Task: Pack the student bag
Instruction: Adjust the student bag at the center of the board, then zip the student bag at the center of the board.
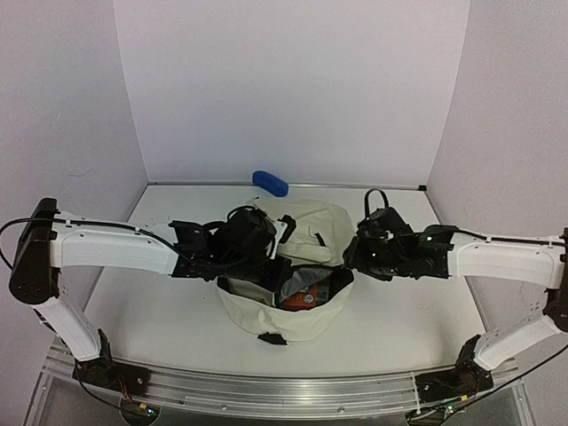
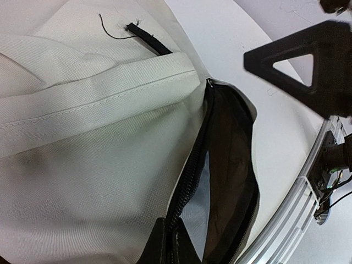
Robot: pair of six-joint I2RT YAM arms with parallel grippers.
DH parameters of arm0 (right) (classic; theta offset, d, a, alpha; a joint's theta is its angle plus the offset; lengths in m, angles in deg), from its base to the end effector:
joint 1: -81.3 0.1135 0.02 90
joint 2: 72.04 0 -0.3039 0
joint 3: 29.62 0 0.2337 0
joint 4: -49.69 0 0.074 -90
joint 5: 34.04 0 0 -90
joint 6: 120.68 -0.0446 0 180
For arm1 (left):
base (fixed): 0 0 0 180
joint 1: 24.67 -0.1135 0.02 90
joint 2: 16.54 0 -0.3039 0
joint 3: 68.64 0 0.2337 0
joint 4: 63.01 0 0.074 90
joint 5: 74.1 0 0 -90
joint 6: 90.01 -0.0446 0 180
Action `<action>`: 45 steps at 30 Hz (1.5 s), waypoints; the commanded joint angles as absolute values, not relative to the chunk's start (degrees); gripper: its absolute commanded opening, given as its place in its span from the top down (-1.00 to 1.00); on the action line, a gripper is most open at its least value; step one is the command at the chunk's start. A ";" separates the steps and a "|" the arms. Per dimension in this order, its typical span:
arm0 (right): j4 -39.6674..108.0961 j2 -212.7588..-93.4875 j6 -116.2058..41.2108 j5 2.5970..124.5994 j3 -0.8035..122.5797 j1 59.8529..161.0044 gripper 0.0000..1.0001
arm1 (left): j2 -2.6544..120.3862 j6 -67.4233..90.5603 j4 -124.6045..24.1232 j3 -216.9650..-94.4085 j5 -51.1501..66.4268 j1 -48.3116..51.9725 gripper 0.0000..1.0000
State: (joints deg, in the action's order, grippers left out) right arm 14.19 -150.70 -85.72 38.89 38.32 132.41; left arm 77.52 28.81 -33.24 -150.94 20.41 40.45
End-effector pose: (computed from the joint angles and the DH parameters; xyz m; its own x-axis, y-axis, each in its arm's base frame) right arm 0.1801 0.2024 0.2838 -0.7650 0.2994 -0.5701 0.0182 0.8950 0.4456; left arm 0.1542 -0.3242 0.2905 -0.6684 0.2991 -0.6810 0.6362 0.7042 -0.3152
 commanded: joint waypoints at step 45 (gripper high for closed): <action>11.95 -172.24 -92.08 32.08 47.29 132.93 0.83 | 77.37 25.18 -34.96 -154.16 16.50 39.23 1.00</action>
State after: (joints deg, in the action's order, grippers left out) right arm 12.63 -171.60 -92.23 37.47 45.36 133.38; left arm 77.54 26.50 -33.31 -151.02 17.29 39.67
